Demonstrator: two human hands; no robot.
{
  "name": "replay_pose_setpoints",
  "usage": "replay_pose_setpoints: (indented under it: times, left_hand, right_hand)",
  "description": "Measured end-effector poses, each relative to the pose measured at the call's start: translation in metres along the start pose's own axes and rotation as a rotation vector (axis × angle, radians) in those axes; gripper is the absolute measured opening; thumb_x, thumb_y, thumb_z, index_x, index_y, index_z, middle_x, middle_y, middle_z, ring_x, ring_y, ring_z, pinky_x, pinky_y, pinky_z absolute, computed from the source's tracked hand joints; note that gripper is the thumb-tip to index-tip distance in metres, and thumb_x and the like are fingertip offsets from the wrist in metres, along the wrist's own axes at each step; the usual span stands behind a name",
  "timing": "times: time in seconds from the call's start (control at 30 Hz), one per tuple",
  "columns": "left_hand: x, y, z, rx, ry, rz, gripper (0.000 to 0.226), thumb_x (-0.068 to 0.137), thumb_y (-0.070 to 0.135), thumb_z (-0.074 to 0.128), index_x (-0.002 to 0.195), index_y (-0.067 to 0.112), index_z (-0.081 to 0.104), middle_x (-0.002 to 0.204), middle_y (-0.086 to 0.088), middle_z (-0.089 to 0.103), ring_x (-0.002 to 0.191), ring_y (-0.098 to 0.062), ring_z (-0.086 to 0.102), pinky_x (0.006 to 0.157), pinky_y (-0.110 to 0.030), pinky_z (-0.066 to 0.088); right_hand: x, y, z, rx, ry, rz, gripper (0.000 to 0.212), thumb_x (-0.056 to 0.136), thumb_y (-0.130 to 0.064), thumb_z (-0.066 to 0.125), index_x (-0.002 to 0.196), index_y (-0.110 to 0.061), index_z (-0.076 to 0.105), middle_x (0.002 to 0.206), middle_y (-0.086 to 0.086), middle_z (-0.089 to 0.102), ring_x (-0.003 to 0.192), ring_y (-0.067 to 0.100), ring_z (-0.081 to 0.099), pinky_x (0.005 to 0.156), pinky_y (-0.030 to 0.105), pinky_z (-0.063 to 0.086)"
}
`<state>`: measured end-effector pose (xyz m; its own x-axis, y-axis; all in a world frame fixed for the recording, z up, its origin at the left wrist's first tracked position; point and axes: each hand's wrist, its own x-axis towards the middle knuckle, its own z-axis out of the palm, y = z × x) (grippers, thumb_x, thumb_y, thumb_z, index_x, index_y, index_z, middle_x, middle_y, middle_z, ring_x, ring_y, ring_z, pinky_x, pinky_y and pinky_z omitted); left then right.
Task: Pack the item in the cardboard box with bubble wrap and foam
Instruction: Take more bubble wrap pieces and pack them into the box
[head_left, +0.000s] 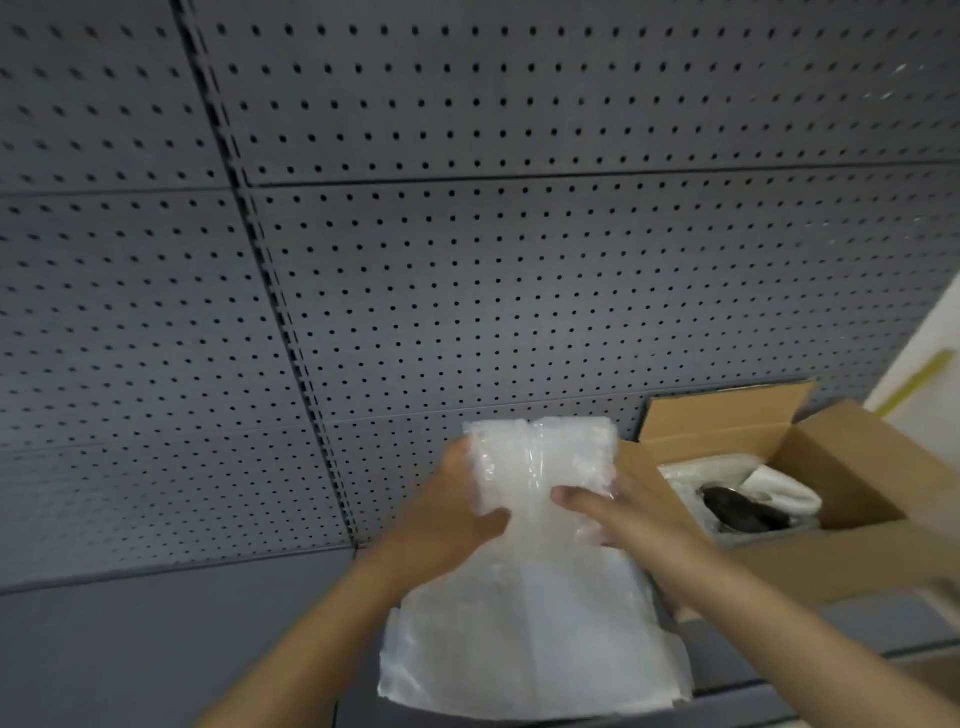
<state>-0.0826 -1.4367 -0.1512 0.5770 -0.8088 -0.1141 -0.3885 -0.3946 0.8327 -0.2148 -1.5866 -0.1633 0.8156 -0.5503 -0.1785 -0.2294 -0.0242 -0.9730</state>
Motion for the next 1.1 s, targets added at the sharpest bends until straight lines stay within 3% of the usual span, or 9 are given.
replay_pose_setpoints:
  times: [0.07, 0.13, 0.3, 0.47, 0.57, 0.67, 0.77, 0.87, 1.1]
  left_hand:
    - [-0.015, 0.02, 0.01, 0.044, -0.031, 0.1, 0.069, 0.087, 0.03, 0.068, 0.135, 0.04, 0.021, 0.106, 0.032, 0.038, 0.096, 0.014, 0.045, 0.08, 0.001, 0.036]
    - [-0.019, 0.037, 0.021, 0.073, -0.099, 0.183, 0.079, 0.081, 0.037, 0.072, 0.142, 0.037, 0.021, 0.126, 0.025, 0.044, 0.11, 0.002, 0.05, 0.092, -0.015, 0.045]
    - [-0.028, 0.078, 0.054, 0.18, -0.25, 0.31, 0.089, 0.084, 0.037, 0.067, 0.15, 0.037, 0.007, 0.146, 0.007, 0.037, 0.123, -0.01, 0.048, 0.104, -0.031, 0.044]
    - [-0.028, 0.109, 0.088, 0.235, -0.311, 0.415, 0.075, 0.085, 0.042, 0.064, 0.142, 0.043, 0.017, 0.139, 0.011, 0.041, 0.117, -0.005, 0.051, 0.101, -0.035, 0.048]
    - [-0.023, 0.131, 0.114, 0.244, -0.352, 0.443, 0.068, 0.085, 0.036, 0.065, 0.14, 0.035, 0.024, 0.134, 0.013, 0.042, 0.114, -0.004, 0.052, 0.099, -0.034, 0.05]
    - [-0.012, 0.152, 0.143, 0.256, -0.379, 0.458, 0.069, 0.085, 0.031, 0.067, 0.141, 0.033, 0.027, 0.143, 0.016, 0.039, 0.118, -0.002, 0.05, 0.101, -0.028, 0.047]
    - [0.004, 0.174, 0.17, 0.321, -0.363, 0.456, 0.06, 0.084, 0.031, 0.069, 0.134, 0.036, 0.035, 0.136, 0.019, 0.044, 0.118, -0.001, 0.048, 0.102, -0.032, 0.047]
    - [0.022, 0.192, 0.196, 0.392, -0.343, 0.423, 0.046, 0.086, 0.029, 0.068, 0.126, 0.032, 0.045, 0.129, 0.017, 0.049, 0.117, -0.003, 0.049, 0.1, -0.033, 0.047]
    - [0.069, 0.199, 0.225, 0.508, -0.233, 0.304, 0.03, 0.087, 0.029, 0.065, 0.114, 0.033, 0.054, 0.11, 0.018, 0.054, 0.098, -0.005, 0.056, 0.08, -0.022, 0.049]
  right_hand:
    - [-0.022, -0.016, -0.007, -0.048, -0.058, -0.035, 0.033, 0.082, -0.045, 0.067, 0.114, -0.039, 0.06, 0.108, -0.017, 0.071, 0.097, 0.0, 0.068, 0.08, 0.024, 0.053]
    - [-0.04, -0.028, -0.012, -0.114, -0.051, -0.065, 0.036, 0.078, -0.051, 0.07, 0.111, -0.04, 0.062, 0.107, -0.021, 0.071, 0.099, -0.003, 0.067, 0.085, 0.02, 0.052]
    - [-0.075, -0.031, -0.046, -0.217, 0.068, -0.088, 0.022, 0.08, -0.02, 0.075, 0.099, -0.026, 0.067, 0.09, -0.014, 0.076, 0.085, -0.007, 0.069, 0.068, 0.005, 0.049]
    - [-0.112, -0.026, -0.098, -0.116, 0.139, -0.037, 0.034, 0.08, -0.025, 0.073, 0.113, -0.025, 0.065, 0.103, -0.007, 0.076, 0.094, 0.006, 0.071, 0.083, 0.024, 0.056]
    - [-0.126, -0.022, -0.124, -0.133, 0.146, -0.081, 0.032, 0.079, -0.029, 0.073, 0.109, -0.026, 0.066, 0.1, -0.005, 0.076, 0.093, 0.004, 0.071, 0.08, 0.021, 0.055]
    - [-0.129, -0.012, -0.161, -0.256, 0.368, -0.177, 0.029, 0.078, -0.006, 0.076, 0.087, -0.03, 0.063, 0.089, -0.011, 0.071, 0.084, -0.004, 0.068, 0.073, 0.012, 0.054]
    - [-0.128, -0.006, -0.208, -0.324, 0.466, -0.165, 0.031, 0.078, -0.005, 0.071, 0.086, -0.032, 0.057, 0.101, 0.0, 0.07, 0.097, 0.015, 0.067, 0.086, 0.034, 0.056]
    - [-0.124, 0.0, -0.255, -0.348, 0.408, -0.101, 0.031, 0.081, -0.012, 0.069, 0.103, -0.029, 0.056, 0.111, 0.003, 0.068, 0.103, 0.02, 0.064, 0.093, 0.042, 0.053]
    - [-0.086, 0.009, -0.311, -0.328, 0.267, -0.051, 0.038, 0.086, -0.011, 0.066, 0.113, -0.03, 0.049, 0.112, -0.002, 0.063, 0.102, 0.014, 0.06, 0.081, 0.021, 0.049]
